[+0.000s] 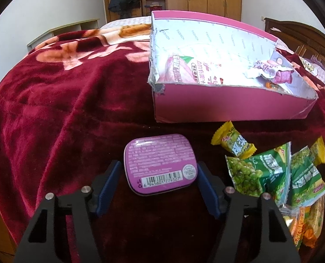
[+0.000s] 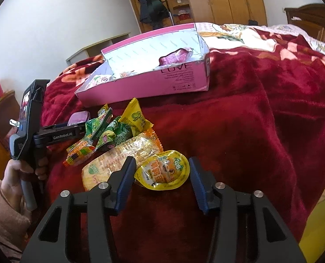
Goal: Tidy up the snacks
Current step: 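Grasp the purple mint tin with the left tool while the right tool approaches the yellow jelly cup, then grasp the yellow jelly cup with the right tool while the left tool lifts the tin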
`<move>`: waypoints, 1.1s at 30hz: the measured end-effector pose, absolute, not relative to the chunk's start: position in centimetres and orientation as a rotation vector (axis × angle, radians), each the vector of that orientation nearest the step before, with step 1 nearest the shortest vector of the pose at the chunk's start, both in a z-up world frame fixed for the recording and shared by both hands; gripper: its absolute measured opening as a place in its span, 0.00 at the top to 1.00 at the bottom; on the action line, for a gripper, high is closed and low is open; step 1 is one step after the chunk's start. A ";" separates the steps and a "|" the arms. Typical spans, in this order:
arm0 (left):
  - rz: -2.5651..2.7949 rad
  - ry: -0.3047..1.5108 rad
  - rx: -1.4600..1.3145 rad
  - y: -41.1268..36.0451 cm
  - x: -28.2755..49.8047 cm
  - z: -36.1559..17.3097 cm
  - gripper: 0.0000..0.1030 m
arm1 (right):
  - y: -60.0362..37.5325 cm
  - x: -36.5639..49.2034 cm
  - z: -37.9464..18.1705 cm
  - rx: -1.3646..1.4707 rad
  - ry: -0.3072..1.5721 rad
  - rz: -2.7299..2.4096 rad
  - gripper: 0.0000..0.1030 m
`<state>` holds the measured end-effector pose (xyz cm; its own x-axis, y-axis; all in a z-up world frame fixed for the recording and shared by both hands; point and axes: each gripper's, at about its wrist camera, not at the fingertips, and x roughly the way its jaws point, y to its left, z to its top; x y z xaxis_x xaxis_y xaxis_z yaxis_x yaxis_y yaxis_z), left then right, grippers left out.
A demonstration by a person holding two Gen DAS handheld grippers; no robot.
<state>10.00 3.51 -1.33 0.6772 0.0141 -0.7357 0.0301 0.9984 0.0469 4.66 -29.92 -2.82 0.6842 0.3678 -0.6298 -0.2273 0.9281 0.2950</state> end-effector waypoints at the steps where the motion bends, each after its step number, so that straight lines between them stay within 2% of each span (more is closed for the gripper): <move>1: -0.010 0.826 0.057 3.5 10.0 -1.3 0.32 | -30.0 4.6 -2.8 0.209 0.747 0.339 0.51; 3: -0.013 0.824 0.058 3.5 10.0 -1.3 0.36 | -30.2 4.5 -2.7 0.223 0.739 0.334 0.51; 33: -0.076 0.741 -0.059 5.0 6.9 2.0 0.37 | -29.7 4.0 -3.3 0.240 0.736 0.268 0.50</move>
